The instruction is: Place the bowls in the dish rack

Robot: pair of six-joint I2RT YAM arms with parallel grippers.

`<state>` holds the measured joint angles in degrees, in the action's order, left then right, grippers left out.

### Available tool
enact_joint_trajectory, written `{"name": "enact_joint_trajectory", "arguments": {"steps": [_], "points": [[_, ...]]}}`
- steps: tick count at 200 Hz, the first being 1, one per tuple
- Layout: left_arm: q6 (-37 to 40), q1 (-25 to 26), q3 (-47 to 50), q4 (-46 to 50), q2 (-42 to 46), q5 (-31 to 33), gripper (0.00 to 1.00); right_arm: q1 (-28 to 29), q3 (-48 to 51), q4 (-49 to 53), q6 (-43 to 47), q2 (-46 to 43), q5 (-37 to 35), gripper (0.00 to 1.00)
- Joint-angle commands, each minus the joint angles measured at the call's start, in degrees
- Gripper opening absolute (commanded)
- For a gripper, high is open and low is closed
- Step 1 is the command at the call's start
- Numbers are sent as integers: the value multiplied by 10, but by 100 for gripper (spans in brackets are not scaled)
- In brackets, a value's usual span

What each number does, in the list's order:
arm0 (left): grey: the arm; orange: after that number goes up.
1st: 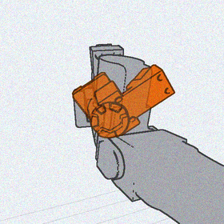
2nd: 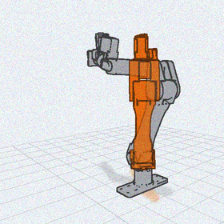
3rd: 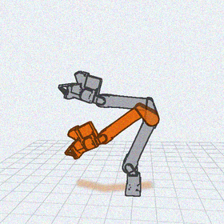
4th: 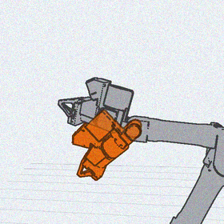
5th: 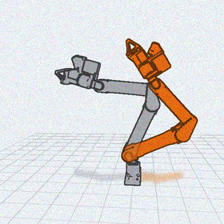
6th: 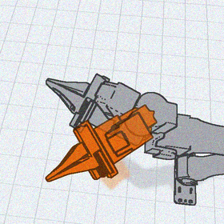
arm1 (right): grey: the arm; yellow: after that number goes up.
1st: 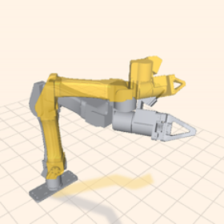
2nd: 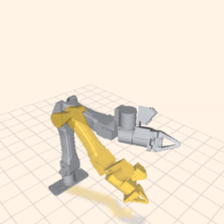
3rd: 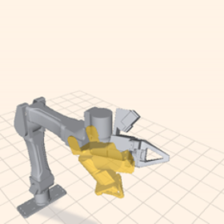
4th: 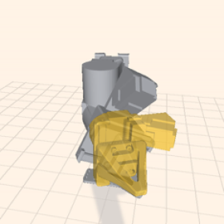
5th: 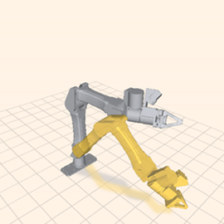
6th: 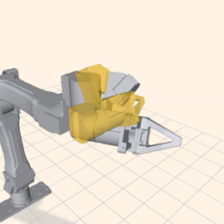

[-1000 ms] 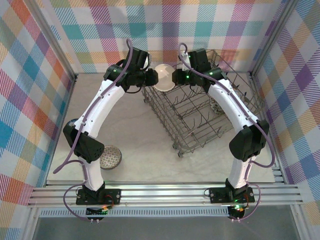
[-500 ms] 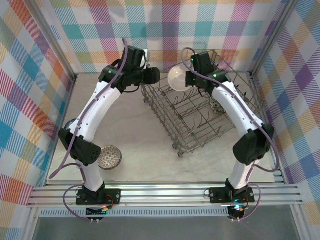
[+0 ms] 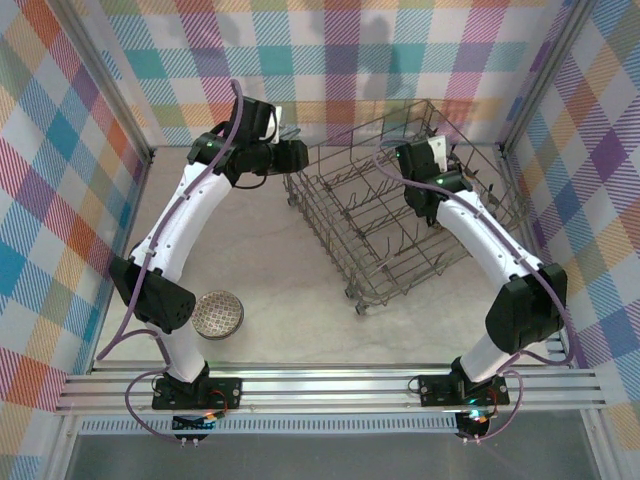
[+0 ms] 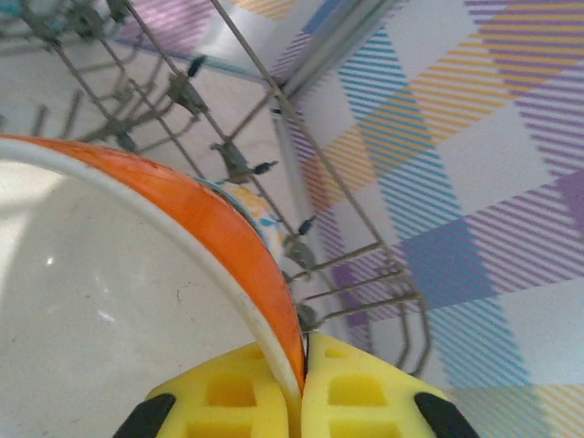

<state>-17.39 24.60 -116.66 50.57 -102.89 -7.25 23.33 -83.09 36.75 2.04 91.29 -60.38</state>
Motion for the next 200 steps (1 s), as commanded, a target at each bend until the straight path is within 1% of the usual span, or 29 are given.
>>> {"name": "enact_joint_trajectory", "arguments": {"steps": [1, 32, 61, 112, 124, 143, 178, 198, 200], "points": [[-5, -5, 10, -17, 5, -17, 57, 10, 16, -93, 74, -12, -99, 0], [-3, -10, 37, -30, 18, -20, 57, 21, 53, -165, 136, -2, -123, 0], [-5, -14, 64, -45, 29, -24, 57, 31, 68, -181, 152, 19, -142, 0], [-7, -21, 86, -59, 36, -30, 58, 34, 95, -215, 182, 39, -160, 0], [-8, -22, 93, -63, 39, -30, 58, 36, 100, -203, 171, 42, -170, 0], [-11, -25, 103, -69, 41, -32, 58, 37, 102, -153, 119, 42, -178, 0], [-12, -27, 103, -73, 39, -38, 58, 37, 95, -117, 89, 58, -190, 0], [-13, -27, 103, -74, 38, -42, 58, 39, 72, -43, 41, 70, -201, 0], [-13, -28, 102, -74, 38, -42, 58, 40, 71, -36, 23, 71, -202, 0]]}}
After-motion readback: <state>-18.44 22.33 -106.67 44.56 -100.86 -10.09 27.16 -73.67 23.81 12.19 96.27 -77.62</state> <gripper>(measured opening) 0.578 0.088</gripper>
